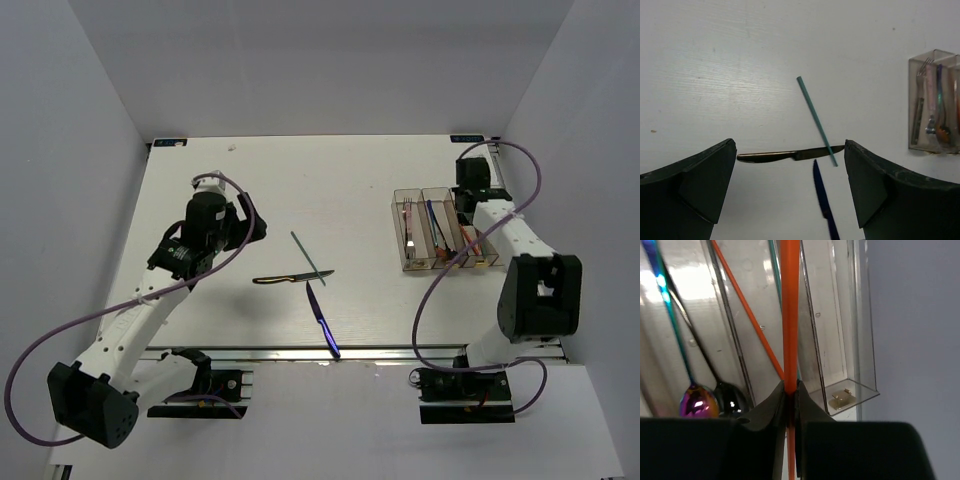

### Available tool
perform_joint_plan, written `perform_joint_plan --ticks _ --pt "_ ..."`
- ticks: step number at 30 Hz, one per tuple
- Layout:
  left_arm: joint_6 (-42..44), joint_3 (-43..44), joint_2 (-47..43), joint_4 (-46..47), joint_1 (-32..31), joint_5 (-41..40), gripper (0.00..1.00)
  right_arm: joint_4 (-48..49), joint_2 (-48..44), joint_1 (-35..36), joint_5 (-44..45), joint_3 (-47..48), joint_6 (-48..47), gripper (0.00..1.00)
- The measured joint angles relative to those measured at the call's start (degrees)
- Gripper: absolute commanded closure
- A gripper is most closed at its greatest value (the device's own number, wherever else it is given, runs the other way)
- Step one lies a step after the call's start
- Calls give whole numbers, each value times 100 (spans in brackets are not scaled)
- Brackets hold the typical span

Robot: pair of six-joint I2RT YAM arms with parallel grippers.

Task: Sort the eating utensils into containers

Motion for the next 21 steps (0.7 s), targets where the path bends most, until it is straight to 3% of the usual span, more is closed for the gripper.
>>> perform_joint_plan --ticks 6,10,12,13,14,21 --pt "328 -404 -74 -160 0 35 2 -81 1161 2 393 85 -9 100" --pt "411 -514 -116 -210 0 42 2 -46 1226 0 570 85 -17 82" --pt "428 -514 -118 -190 0 48 2 22 1165 0 667 87 -17 68" --pt "433 -514 -118 -177 0 59 2 52 1143 0 697 90 -22 56" --pt "433 -514 -116 -166 0 76 2 74 1126 0 719 105 -22 11" --pt "409 -503 -94 -133 0 120 2 72 1088 0 828 258 2 11"
